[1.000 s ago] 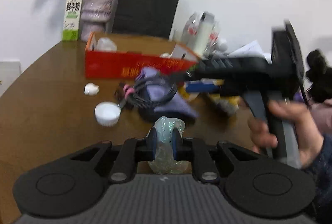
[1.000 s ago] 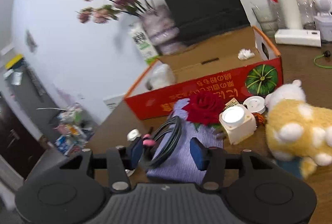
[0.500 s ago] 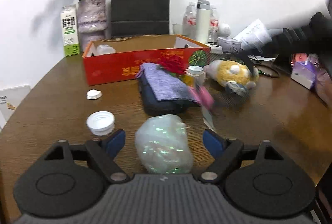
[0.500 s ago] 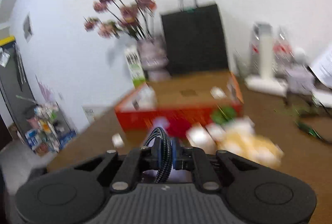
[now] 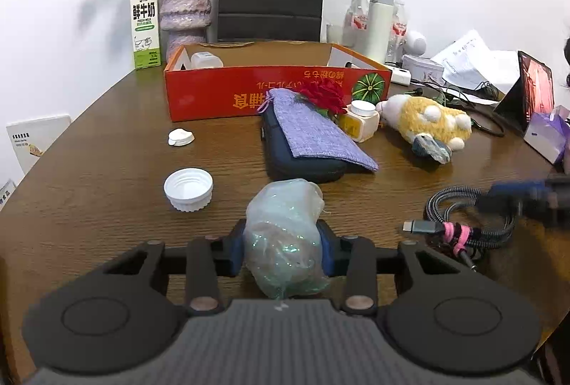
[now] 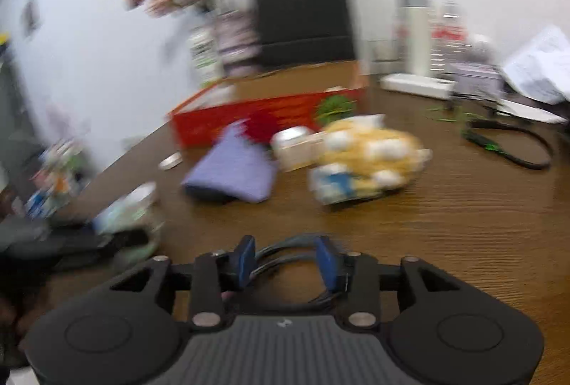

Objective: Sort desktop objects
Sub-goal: 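Carry the bag and cable into the cardboard box and open both tools, then move both open tools back over the table items, then grasp the white bottle cap with the left tool while the right tool grasps the blue-and-white packet, then carry the cap and packet into the cardboard box and open both tools, then move both open tools back over the table items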

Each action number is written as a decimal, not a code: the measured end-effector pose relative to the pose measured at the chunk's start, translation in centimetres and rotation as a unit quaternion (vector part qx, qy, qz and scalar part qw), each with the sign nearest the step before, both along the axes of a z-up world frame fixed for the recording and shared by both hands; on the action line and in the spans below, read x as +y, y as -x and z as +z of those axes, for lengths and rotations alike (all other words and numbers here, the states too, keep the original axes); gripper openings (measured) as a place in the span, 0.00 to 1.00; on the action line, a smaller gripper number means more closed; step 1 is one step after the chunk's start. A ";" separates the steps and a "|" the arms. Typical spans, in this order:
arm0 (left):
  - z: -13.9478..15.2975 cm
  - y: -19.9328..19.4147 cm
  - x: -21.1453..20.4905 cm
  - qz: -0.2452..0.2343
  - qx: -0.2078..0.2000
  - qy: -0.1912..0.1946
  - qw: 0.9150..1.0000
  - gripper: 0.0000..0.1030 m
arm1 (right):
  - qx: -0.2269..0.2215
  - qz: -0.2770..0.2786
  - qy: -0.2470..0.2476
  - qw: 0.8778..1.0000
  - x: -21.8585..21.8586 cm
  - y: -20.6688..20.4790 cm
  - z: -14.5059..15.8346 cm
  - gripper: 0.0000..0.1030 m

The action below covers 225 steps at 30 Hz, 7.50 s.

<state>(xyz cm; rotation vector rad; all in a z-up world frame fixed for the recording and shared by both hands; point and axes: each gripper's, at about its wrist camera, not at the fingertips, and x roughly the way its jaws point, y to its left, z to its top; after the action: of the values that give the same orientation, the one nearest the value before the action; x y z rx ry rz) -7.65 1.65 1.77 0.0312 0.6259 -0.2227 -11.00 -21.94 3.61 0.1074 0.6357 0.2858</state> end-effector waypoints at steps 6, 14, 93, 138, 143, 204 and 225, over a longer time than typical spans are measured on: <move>0.0 0.1 -0.7 -0.003 -0.001 -0.004 1.000 0.38 | 0.019 0.024 0.067 0.997 4.3 0.0 -2.0 0.37; 2.6 2.0 -0.9 -0.009 -0.035 0.031 0.999 0.33 | -0.010 0.018 0.065 0.998 5.1 0.3 -0.7 0.18; -1.6 1.9 -1.7 0.113 -0.087 -0.002 0.990 1.00 | -0.088 -0.089 0.024 0.992 0.5 0.5 -1.9 1.00; 4.2 2.2 -2.8 0.014 -0.051 0.037 0.998 0.40 | -0.053 0.020 -0.021 0.998 2.4 2.1 4.0 0.08; 8.9 -4.3 -1.8 -0.005 -0.063 0.065 0.996 0.40 | -0.081 0.016 0.004 0.997 2.1 -2.4 7.1 0.08; 1.7 -1.0 -1.7 0.075 -0.073 0.015 0.994 1.00 | 0.001 -0.023 0.048 0.999 2.6 -5.3 0.7 0.86; 0.1 -2.4 0.1 0.073 -0.075 -0.013 0.994 1.00 | -0.039 -0.039 0.029 0.998 1.8 -3.8 -0.6 0.87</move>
<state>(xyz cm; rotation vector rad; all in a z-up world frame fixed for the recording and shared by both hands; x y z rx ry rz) -5.22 1.72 1.91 0.0271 0.4791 -0.0705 -7.20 -20.09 3.02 0.0652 0.5607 0.1949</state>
